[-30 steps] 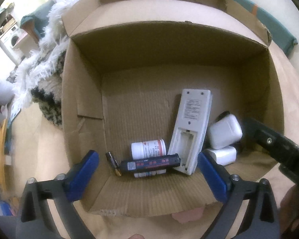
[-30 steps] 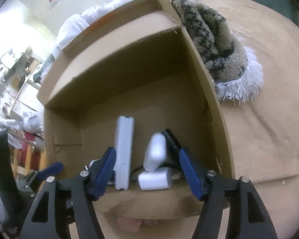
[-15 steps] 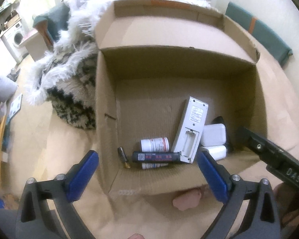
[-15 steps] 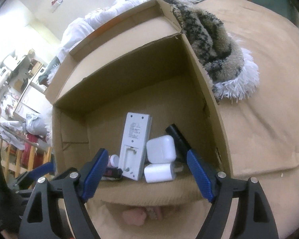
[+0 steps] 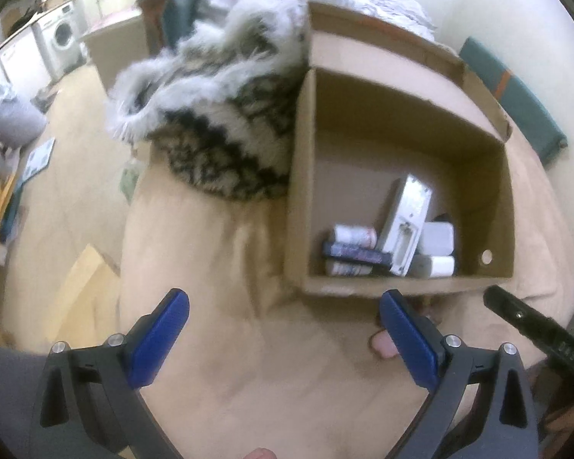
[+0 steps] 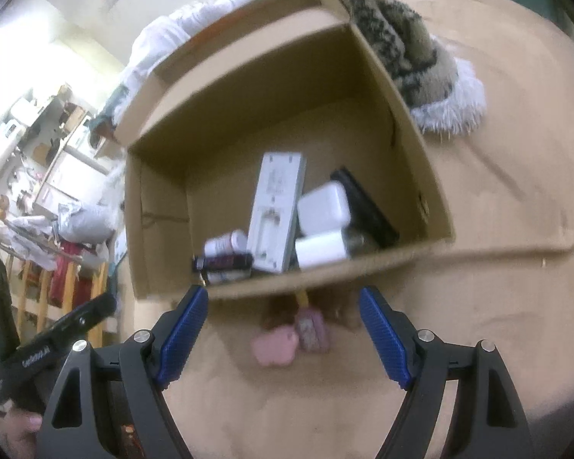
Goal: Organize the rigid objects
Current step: 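Withdraw both tools from the box toward the pink items, then grasp the pink perfume bottle with the right gripper while the left gripper grasps the pink heart-shaped pouch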
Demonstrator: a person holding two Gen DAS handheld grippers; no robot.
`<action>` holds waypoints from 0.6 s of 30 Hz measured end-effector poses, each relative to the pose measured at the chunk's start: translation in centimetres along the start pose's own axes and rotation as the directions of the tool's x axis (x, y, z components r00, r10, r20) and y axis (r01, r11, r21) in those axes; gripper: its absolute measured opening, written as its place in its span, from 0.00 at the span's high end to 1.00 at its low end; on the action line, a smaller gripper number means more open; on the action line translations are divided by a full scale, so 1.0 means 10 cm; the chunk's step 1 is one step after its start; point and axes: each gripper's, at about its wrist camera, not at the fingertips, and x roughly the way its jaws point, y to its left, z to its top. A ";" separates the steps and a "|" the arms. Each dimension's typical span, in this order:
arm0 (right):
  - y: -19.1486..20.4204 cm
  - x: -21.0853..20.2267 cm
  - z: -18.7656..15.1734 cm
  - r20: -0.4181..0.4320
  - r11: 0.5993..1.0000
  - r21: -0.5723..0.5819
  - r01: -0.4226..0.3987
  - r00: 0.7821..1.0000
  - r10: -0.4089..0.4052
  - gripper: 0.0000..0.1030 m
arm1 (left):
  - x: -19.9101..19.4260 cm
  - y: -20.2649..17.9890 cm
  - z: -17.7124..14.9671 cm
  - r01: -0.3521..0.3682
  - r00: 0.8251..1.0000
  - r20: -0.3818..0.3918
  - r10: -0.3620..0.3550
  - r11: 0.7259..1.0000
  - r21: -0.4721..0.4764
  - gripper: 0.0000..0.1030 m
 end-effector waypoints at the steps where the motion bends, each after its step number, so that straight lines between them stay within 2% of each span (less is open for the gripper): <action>1: -0.01 0.02 -0.05 -0.016 1.000 0.008 -0.014 1.000 0.014 0.17 | 0.03 0.02 -0.04 0.000 1.000 -0.008 0.000 1.000 -0.006 0.03; 3: -0.06 0.10 -0.12 -0.066 0.996 0.053 -0.068 0.995 0.072 0.17 | 0.10 0.07 -0.12 -0.002 0.999 -0.037 0.002 1.000 -0.022 0.03; 5: -0.09 0.20 -0.15 -0.108 0.996 0.067 -0.060 0.992 0.067 0.17 | 0.15 0.14 -0.18 0.006 0.998 -0.066 -0.009 0.999 -0.053 0.03; 8: -0.12 0.35 -0.14 -0.138 0.994 0.097 -0.050 0.988 0.063 0.23 | 0.15 0.21 -0.25 0.027 0.997 -0.076 -0.034 0.995 -0.091 0.03; 9: -0.13 0.41 -0.14 -0.150 0.993 0.107 -0.041 0.987 0.057 0.29 | 0.13 0.23 -0.27 0.029 0.997 -0.075 -0.036 0.995 -0.098 0.03; 10: -0.14 0.47 -0.13 -0.164 0.994 0.109 -0.025 0.985 0.043 0.37 | 0.13 0.24 -0.27 0.030 0.997 -0.074 -0.037 0.994 -0.102 0.03; 13: -0.13 0.69 -0.11 -0.215 0.994 0.107 0.007 0.977 0.017 0.50 | 0.11 0.28 -0.30 0.033 0.997 -0.071 -0.042 0.991 -0.127 0.03; 18: -0.05 0.92 -0.11 -0.241 0.994 0.012 0.109 0.965 -0.103 0.51 | 0.11 0.33 -0.28 0.048 0.995 -0.082 -0.062 0.986 -0.158 0.03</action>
